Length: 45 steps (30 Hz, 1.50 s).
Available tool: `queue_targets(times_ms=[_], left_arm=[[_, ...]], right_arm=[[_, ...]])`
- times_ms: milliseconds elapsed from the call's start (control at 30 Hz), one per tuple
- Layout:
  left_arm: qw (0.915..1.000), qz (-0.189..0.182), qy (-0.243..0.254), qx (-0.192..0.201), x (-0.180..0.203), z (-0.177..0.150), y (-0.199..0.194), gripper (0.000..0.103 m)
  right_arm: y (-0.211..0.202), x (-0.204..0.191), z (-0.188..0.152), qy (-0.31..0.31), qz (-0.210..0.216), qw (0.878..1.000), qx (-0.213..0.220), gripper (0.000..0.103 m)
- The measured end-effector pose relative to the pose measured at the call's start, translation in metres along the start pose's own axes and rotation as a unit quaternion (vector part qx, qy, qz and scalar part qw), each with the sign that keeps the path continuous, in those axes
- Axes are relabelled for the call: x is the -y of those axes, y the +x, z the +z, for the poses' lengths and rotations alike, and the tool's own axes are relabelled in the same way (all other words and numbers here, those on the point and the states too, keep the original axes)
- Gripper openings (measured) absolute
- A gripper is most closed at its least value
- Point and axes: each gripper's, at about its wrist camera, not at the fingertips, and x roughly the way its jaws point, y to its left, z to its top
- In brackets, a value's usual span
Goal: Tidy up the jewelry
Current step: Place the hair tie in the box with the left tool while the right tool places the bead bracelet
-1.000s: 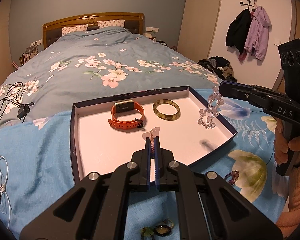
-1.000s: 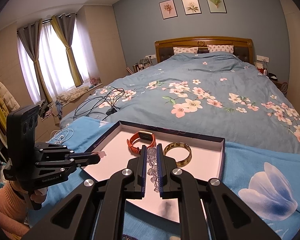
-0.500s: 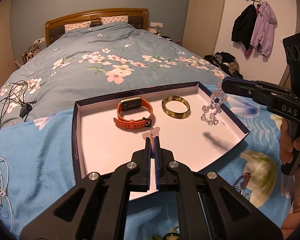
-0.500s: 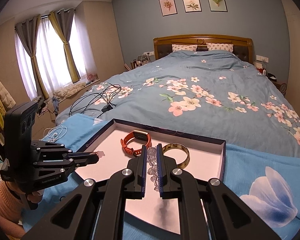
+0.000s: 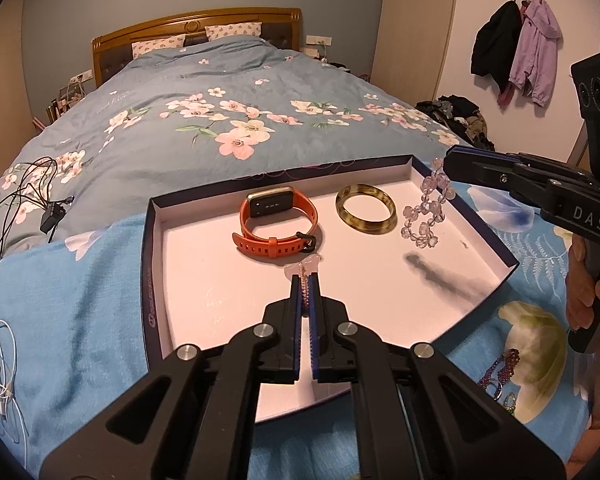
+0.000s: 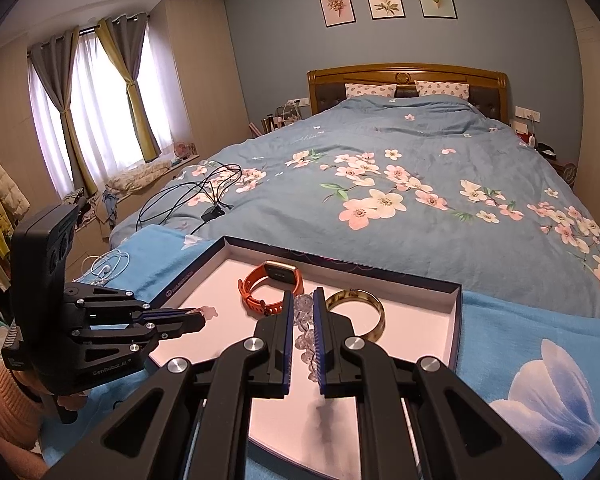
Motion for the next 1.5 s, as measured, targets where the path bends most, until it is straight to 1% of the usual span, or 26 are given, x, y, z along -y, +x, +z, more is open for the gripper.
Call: queue_targets(times_ms=[400, 933, 1133, 1167, 1200, 1367, 1433, 1467, 1500], left_arm=[[0.9999, 0.007, 0.001, -0.012, 0.001, 0.005, 0.011, 0.003], [0.9989, 0.001, -0.008, -0.046, -0.003, 0.007, 0.043, 0.003], [0.9985, -0.001, -0.013, -0.054, -0.005, 0.008, 0.051, 0.004], [0.9984, -0.001, -0.013, -0.054, -0.005, 0.007, 0.052, 0.004], [0.9984, 0.000, -0.013, -0.054, -0.005, 0.008, 0.053, 0.007], [0.9984, -0.001, -0.015, -0.055, -0.006, 0.008, 0.054, 0.008], [0.9984, 0.000, -0.016, -0.055, -0.006, 0.008, 0.054, 0.012], [0.9985, 0.001, -0.016, -0.053, -0.006, 0.008, 0.054, 0.017], [0.9986, 0.003, -0.015, -0.050, -0.007, 0.009, 0.053, 0.019]], right_arm=[[0.012, 0.001, 0.003, 0.004, 0.006, 1.000, -0.006, 0.008], [0.037, 0.011, -0.004, 0.013, -0.002, 0.999, -0.034, 0.008], [0.043, 0.017, -0.011, 0.018, -0.004, 0.999, -0.052, 0.008], [0.045, 0.018, -0.012, 0.018, -0.006, 0.998, -0.056, 0.008], [0.046, 0.019, -0.013, 0.019, -0.008, 0.998, -0.061, 0.008], [0.053, 0.025, -0.020, 0.027, -0.011, 0.996, -0.080, 0.008], [0.055, 0.028, -0.022, 0.031, -0.013, 0.996, -0.085, 0.009], [0.055, 0.029, -0.023, 0.032, -0.014, 0.996, -0.086, 0.009], [0.055, 0.030, -0.023, 0.034, -0.017, 0.995, -0.087, 0.009]])
